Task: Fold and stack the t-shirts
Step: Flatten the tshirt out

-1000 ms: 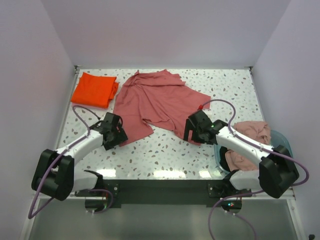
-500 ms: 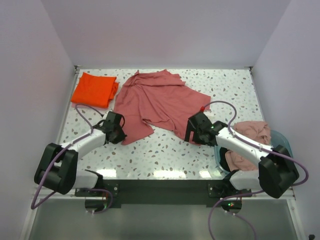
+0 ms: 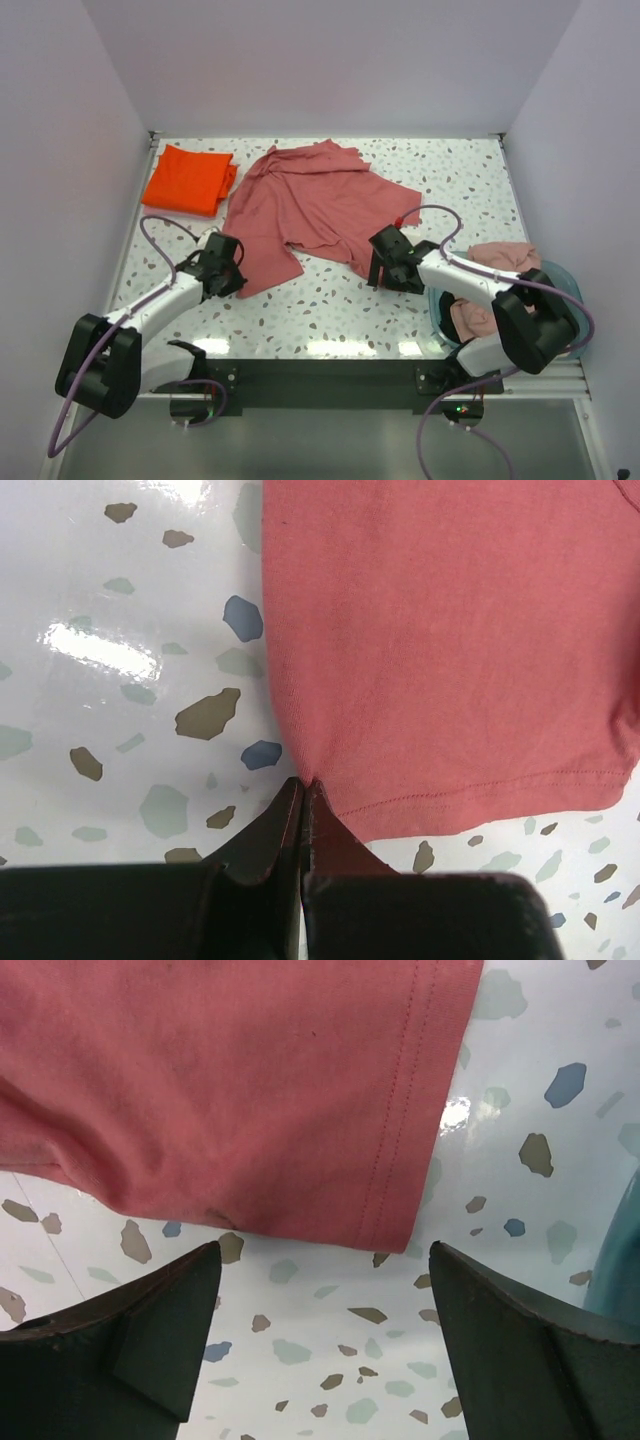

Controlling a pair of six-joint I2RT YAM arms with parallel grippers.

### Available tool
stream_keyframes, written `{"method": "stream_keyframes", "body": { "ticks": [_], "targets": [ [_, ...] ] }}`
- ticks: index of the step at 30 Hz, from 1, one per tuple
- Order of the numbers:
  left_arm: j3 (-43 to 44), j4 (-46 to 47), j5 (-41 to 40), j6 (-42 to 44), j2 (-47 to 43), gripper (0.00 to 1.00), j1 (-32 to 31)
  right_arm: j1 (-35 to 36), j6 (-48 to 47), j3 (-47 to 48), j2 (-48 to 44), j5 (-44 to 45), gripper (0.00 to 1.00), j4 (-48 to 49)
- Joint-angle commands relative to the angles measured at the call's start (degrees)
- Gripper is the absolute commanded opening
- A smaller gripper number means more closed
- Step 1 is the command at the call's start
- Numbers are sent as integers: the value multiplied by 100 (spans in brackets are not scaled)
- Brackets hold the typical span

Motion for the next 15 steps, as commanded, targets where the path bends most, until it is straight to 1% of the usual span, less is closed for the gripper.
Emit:
{"method": "stream_keyframes", "body": {
  "ticks": [1, 6, 11, 12, 15],
  "targets": [
    [-56, -138, -211, 30, -101, 0, -35, -13, 196, -96, -82, 377, 86, 289],
    [-12, -200, -255, 22, -75, 0, -27, -74, 240, -324, -320, 519, 79, 474],
    [146, -314, -378, 22, -75, 0, -27, -355, 161, -518, -338, 317, 76, 641],
    [173, -332, -404, 22, -75, 0, -27, -355, 135, -527, -329, 290, 73, 693],
    [243, -393, -449, 13, -75, 0, -27, -355, 100, -658, -285, 211, 71, 939]
  ]
}}
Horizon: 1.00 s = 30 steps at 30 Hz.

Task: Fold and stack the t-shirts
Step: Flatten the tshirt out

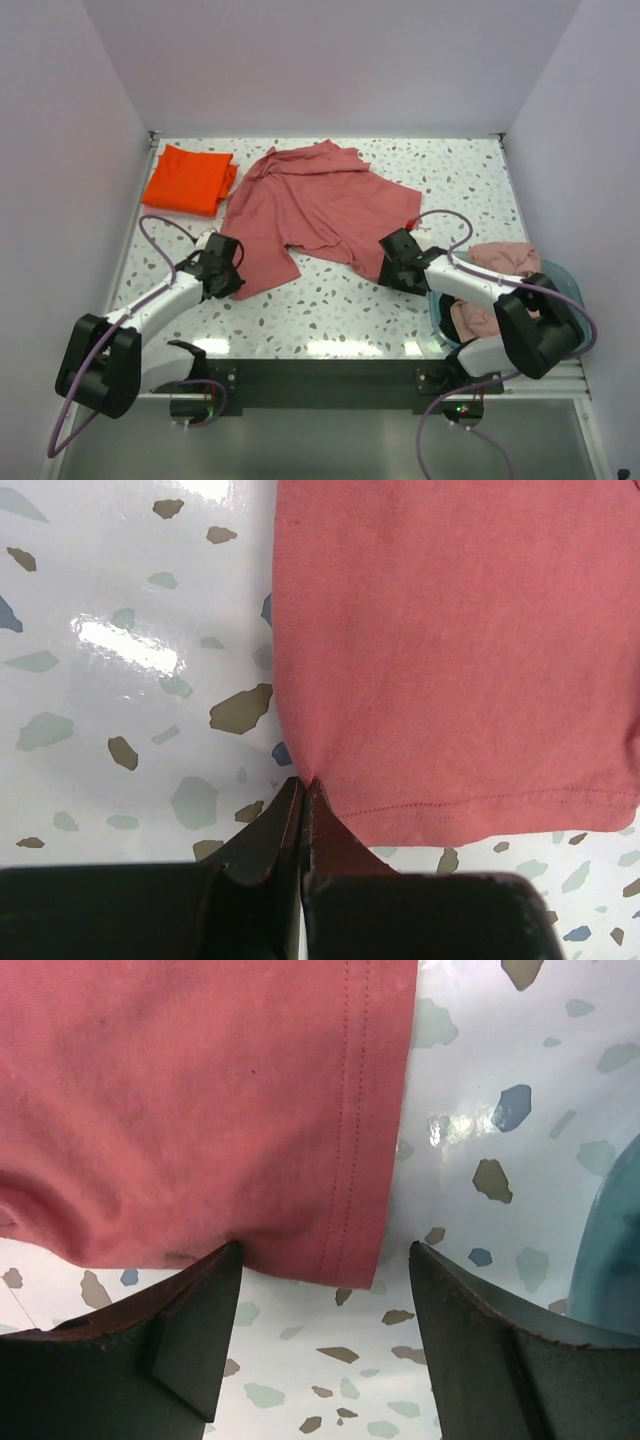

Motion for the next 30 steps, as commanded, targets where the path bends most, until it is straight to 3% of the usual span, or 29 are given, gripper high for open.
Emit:
{"method": "stream_keyframes", "body": {
  "ticks": [1, 6, 10, 13, 14, 18, 24, 30],
  "targets": [
    [248, -153, -228, 13, -60, 0, -27, -36, 19, -178, -73, 67, 71, 443],
    [274, -232, -316, -22, -60, 0, -27, -80, -174, -292, 226, -65, 70, 953],
    [344, -355, -395, -49, -51, 0, -27, -98, -289, -345, 463, -275, 58, 1244],
    [449, -504, -456, -84, -86, 0, -27, -107, -280, -388, 359, -425, 34, 1200],
    [476, -522, -413, -84, -112, 0, -27, -98, -271, -450, 262, -434, 20, 1174],
    [722, -522, -141, 179, -358, 0, -35, -98, -324, -354, -658, -391, 1, 465],
    [2258, -935, -464, 645, -1237, 0, -36, -98, -850, 936, -1794, -180, 0, -671],
    [4856, -1076, -869, 1041, -1423, 0, -36, -98, -1246, 2720, -2384, -4, 0, -1410]
  ]
}}
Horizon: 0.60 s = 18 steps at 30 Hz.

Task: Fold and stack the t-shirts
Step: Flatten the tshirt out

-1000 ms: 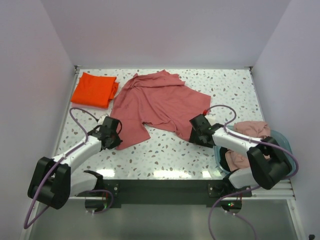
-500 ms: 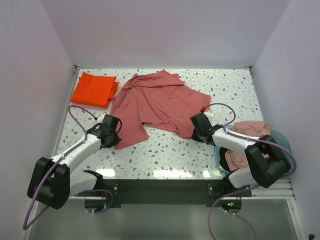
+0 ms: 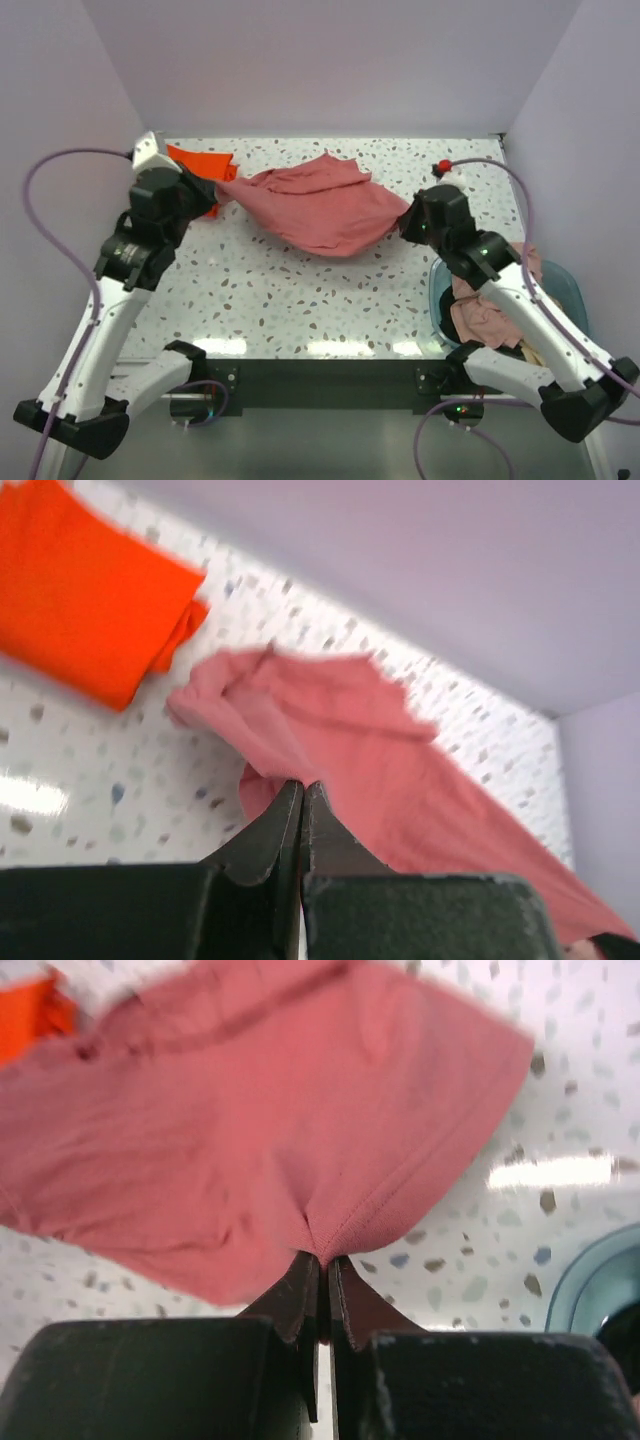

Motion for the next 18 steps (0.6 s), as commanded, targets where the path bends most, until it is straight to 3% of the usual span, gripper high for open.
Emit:
{"method": "stream_keyframes", "body": {
  "ticks": [1, 6, 12, 15, 18],
  "targets": [
    [1444, -77, -404, 459, -89, 0, -36, 14, -375, 1179, -336, 283, 0, -660],
    [3586, -384, -887, 688, 113, 0, -36, 14, -603, 2691, -547, 204, 0, -1205],
    [6091, -868, -835, 1031, 648, 0, -36, 14, -709, 3872, -889, -366, 0, -1750],
    [6535, -781, -756, 1189, 580, 0, -36, 14, -691, 4207, -1021, -859, 0, -1900],
    [6388, -570, -765, 1251, 308, 0, -36, 14, -665, 4383, -1162, -1114, 0, -1997]
  ]
}}
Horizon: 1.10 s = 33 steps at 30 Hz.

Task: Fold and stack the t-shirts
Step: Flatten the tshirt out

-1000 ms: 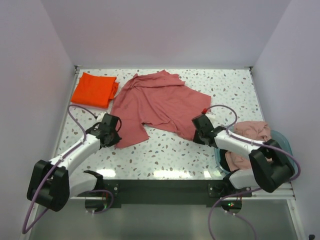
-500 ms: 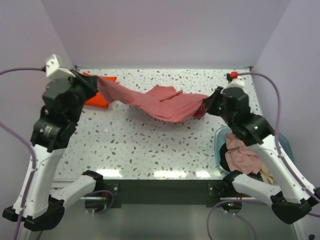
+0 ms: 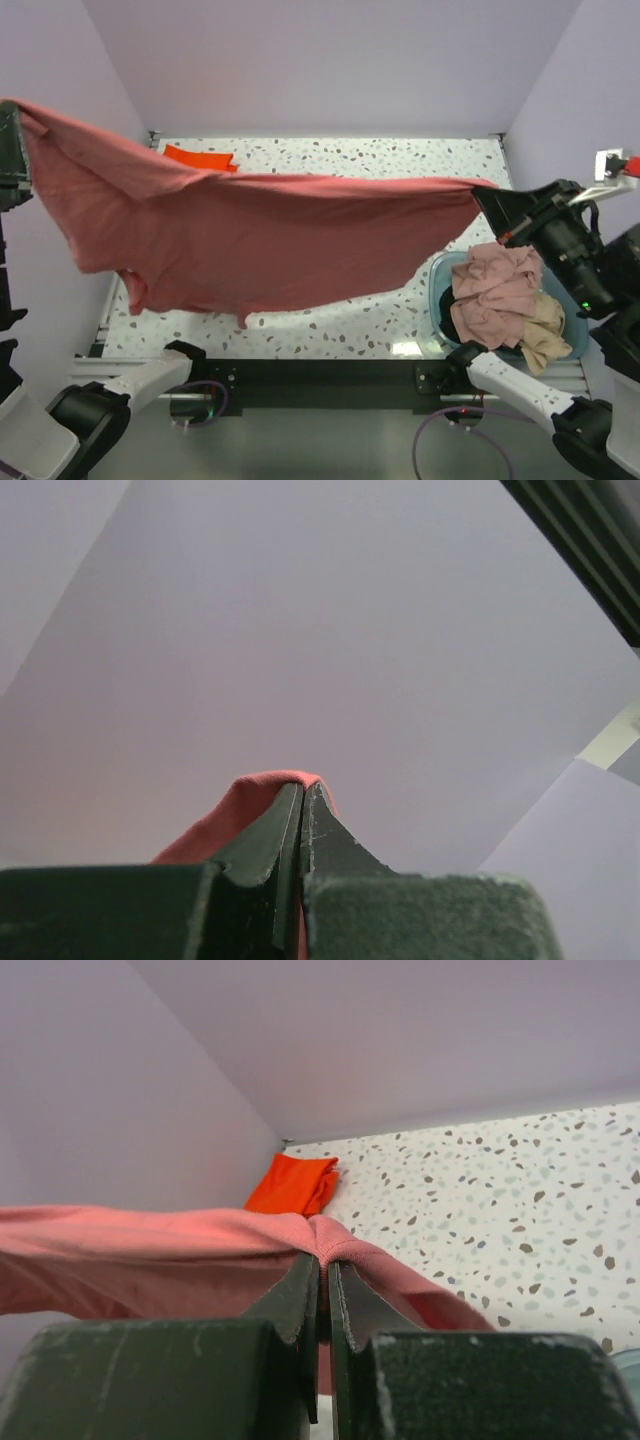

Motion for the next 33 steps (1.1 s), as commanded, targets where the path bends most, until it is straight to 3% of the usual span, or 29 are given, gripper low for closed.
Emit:
{"method": "stream_keyframes", "body": {
  "ticks": [1, 6, 11, 16, 24, 27, 33],
  "targets": [
    [-74, 90, -93, 294, -145, 0, -14, 11, -110, 254, -59, -509, 0, -327],
    [-441, 117, -295, 320, -155, 0, -14, 11, -171, 281, 55, -326, 0, -292],
    [-1268, 371, -795, 311, 196, 0, -14, 11, -320, -78, 564, 658, 0, -38],
    [-2192, 872, -1253, 285, 1215, 0, 21, -76, -496, -483, 1521, 1836, 0, 472],
    [-2167, 1672, -657, 197, 3848, 0, 619, -1719, -497, -423, 3946, 48, 0, 1641],
    [-1528, 1831, -489, 276, 5130, 0, 698, -2115, -479, -124, 5053, -506, 0, 2106],
    [45, 2191, -314, 461, 7294, 0, 716, -2590, -567, 1632, 7453, -1097, 0, 2257]
  ]
}}
